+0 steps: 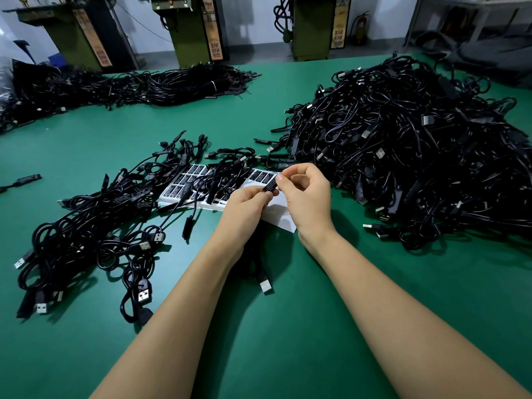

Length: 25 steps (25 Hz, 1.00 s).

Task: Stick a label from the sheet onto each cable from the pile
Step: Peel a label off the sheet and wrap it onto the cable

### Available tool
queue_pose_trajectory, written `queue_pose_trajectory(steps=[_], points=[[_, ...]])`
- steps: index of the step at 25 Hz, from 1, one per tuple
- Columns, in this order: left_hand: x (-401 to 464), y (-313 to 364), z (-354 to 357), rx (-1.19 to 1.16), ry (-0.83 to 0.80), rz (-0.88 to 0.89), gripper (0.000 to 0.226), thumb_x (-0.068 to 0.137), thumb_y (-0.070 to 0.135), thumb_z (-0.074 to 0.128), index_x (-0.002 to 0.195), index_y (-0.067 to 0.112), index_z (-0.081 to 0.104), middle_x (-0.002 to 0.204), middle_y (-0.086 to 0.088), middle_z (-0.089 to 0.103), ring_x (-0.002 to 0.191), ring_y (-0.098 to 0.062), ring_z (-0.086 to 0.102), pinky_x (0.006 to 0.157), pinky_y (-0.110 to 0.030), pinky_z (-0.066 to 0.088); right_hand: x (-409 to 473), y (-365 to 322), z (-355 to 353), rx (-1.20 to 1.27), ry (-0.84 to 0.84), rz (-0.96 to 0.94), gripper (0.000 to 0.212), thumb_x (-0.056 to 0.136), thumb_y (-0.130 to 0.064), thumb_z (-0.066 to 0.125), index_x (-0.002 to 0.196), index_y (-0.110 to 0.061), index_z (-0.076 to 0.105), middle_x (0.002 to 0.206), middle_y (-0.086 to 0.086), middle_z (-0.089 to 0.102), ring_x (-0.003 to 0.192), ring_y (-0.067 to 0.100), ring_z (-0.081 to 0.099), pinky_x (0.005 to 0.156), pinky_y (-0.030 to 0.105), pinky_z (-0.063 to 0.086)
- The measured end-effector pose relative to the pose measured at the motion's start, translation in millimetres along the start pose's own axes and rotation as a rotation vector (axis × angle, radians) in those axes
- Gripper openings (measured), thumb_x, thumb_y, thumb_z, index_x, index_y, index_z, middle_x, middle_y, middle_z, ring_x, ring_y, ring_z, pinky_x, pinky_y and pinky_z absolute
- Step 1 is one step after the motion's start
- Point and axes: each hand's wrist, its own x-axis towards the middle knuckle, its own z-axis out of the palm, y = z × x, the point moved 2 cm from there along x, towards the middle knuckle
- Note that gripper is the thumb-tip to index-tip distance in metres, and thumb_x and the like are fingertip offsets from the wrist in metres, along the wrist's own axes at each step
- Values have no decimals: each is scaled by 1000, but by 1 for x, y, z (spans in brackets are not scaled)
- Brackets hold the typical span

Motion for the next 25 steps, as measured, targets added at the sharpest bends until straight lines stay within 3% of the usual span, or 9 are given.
queue_pose_trajectory(steps=[2,5,8,16,20,25], points=[[-1,2,0,5,-6,5,20,87,22,55,73,12,65,67,-5,35,64,-14,31,58,-30,23,0,0,0,5,-7,-1,16,86,-3,65,79,-15,57,73,2,63,63,9,61,67,23,50],[-1,2,0,18,-3,9,31,94,19,53,65,20,64,60,3,40,59,-11,33,56,-27,25,0,1,0,1,-9,-5,15,86,-3,64,80,-15,57,73,2,63,62,7,61,65,20,48],[0,1,1,76,11,24,29,98,20,49,77,23,68,50,18,46,52,-1,38,50,-16,30,-1,1,1,22,-9,-9,15,86,0,63,80,-13,57,73,2,63,58,3,62,61,15,47],[-3,4,5,46,83,49,34,95,14,49,65,23,63,42,21,48,45,3,42,44,-9,28,0,2,2,-10,1,-14,15,85,-2,64,80,-15,58,77,3,64,68,10,62,65,18,48],[-2,3,5,18,91,34,24,96,15,49,87,9,71,44,22,51,48,7,46,51,-11,31,0,1,1,-15,-2,-12,14,86,-2,64,81,-14,58,77,3,65,65,8,63,64,18,48],[-1,2,5,9,86,42,24,96,14,50,89,9,71,47,24,53,49,10,47,50,-6,33,-1,-1,0,-2,-15,-6,16,86,-1,63,80,-14,56,75,3,64,60,3,63,63,16,49]])
